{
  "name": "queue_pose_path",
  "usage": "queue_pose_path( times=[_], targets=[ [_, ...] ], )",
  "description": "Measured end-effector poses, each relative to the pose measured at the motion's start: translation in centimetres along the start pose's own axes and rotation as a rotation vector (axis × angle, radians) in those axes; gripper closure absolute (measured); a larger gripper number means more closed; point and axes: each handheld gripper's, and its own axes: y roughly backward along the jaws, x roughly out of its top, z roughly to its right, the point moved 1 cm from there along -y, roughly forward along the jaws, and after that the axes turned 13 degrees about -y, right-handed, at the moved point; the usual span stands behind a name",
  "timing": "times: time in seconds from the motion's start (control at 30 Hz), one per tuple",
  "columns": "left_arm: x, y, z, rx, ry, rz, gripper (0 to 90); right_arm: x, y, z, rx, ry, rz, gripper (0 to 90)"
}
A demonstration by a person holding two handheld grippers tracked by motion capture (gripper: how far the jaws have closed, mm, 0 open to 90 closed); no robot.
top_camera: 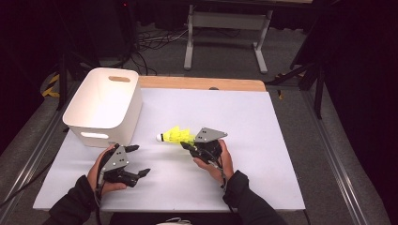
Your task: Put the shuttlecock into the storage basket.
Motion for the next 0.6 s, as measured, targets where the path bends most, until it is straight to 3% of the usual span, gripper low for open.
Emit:
queue_pose_path(
  times=[0.37, 0.6],
  targets=[
    [2.8, -2.7, -0.8, -0.031, -0.033, 0.043, 14.5, -0.6, 1.6, -0.4, 0.008, 0.052, -0.026, 85.9],
    [3.5, -4.7, -1.2, -0.063, -0.054, 0.014, 17.1, -0.8, 1.3, -1.2, 0.019, 0.114, -0.083, 85.6]
  ],
)
